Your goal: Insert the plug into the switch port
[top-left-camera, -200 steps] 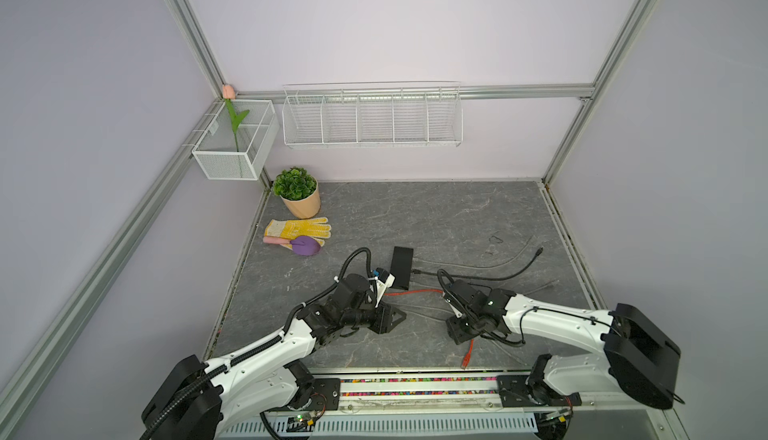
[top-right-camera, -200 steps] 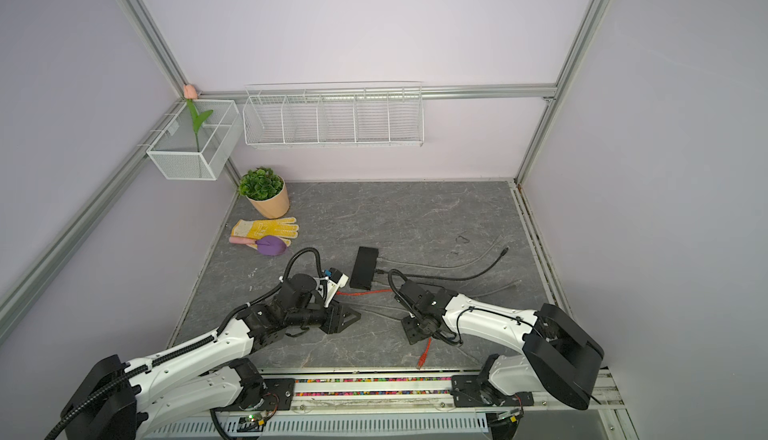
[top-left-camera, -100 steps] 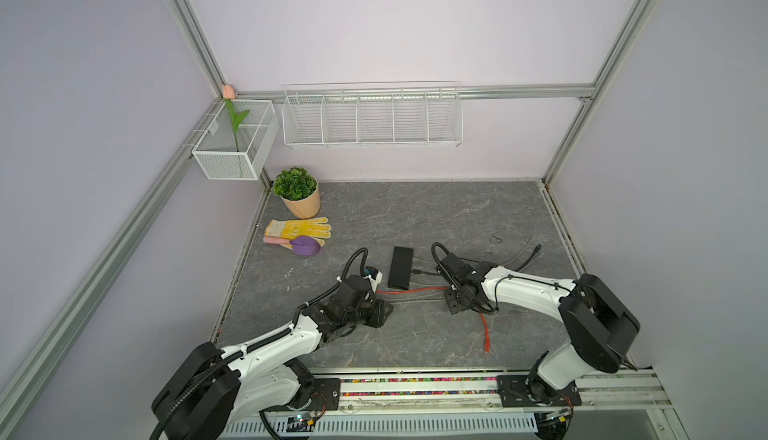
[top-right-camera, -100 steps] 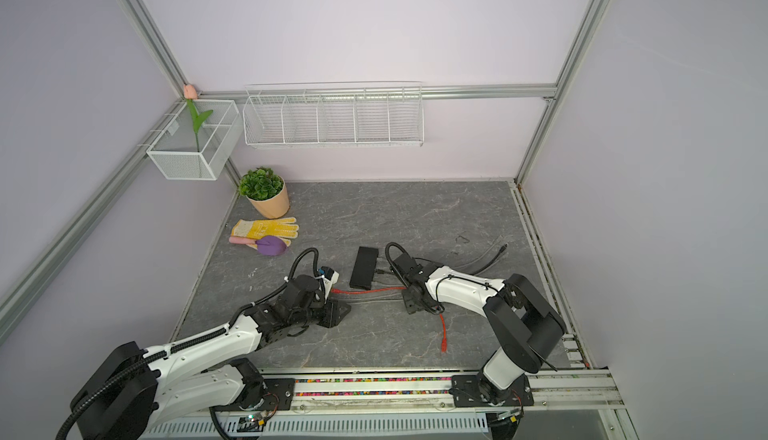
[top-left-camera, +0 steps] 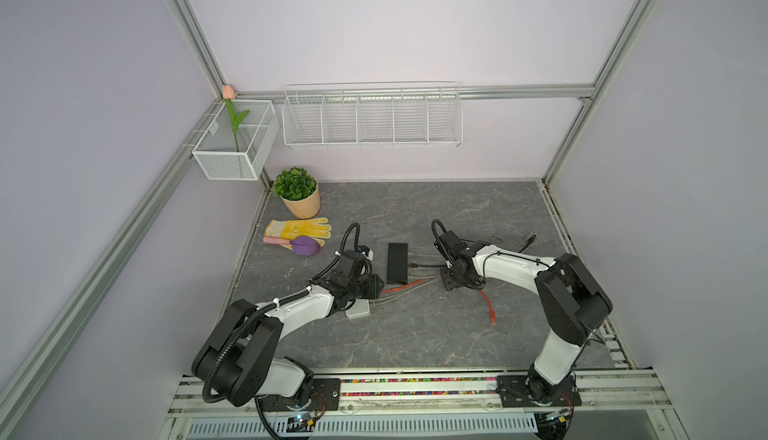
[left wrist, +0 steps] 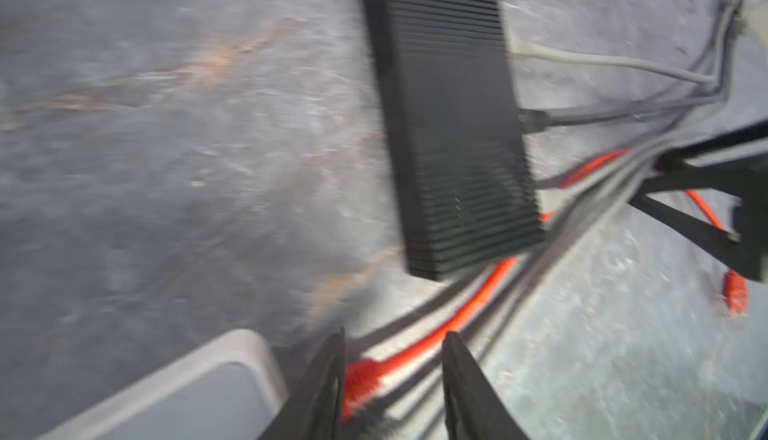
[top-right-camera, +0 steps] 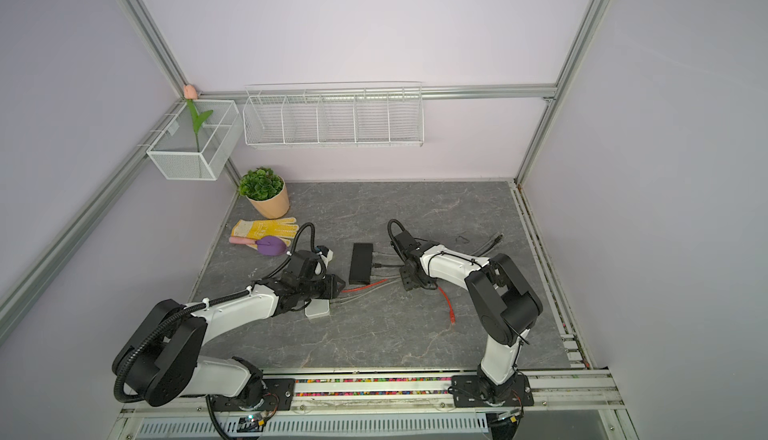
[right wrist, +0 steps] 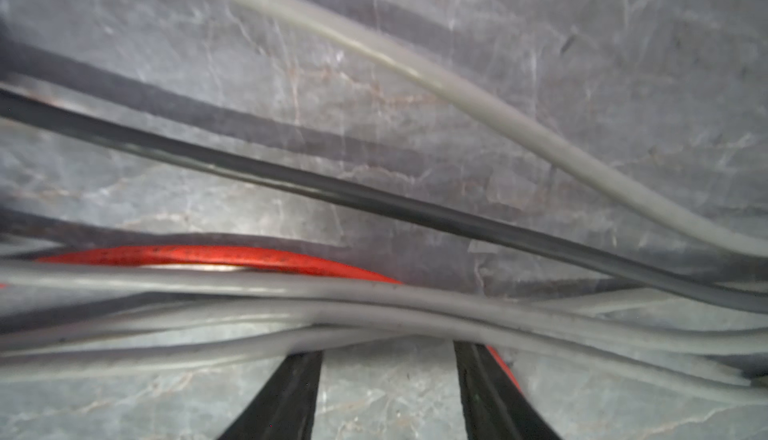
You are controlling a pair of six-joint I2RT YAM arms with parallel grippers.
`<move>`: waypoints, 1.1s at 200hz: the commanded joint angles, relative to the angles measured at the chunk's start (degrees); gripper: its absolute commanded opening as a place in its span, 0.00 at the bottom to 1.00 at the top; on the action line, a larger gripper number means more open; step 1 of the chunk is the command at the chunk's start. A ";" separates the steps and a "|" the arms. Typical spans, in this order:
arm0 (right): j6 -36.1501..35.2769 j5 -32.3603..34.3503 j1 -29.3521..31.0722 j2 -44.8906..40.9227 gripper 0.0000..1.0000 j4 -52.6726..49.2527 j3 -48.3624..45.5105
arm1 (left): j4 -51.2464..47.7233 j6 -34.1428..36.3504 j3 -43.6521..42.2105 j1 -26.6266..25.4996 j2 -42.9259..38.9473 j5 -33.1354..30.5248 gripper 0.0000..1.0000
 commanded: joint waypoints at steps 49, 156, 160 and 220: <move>-4.04 -1.88 -0.95 3.57 0.54 1.36 1.17 | -0.21 1.34 2.12 3.04 -3.38 2.86 0.38; -9.71 -4.68 -0.61 -29.71 0.65 -3.05 -2.23 | -6.12 1.29 6.30 3.25 -25.88 -9.54 0.41; -9.80 -4.00 -0.59 -30.75 0.65 -2.94 -2.39 | -6.49 1.29 6.58 3.24 -26.45 -9.80 0.41; -14.94 4.44 -0.84 -49.91 0.63 5.60 -9.15 | -11.80 3.54 9.56 3.21 -34.70 -15.32 0.43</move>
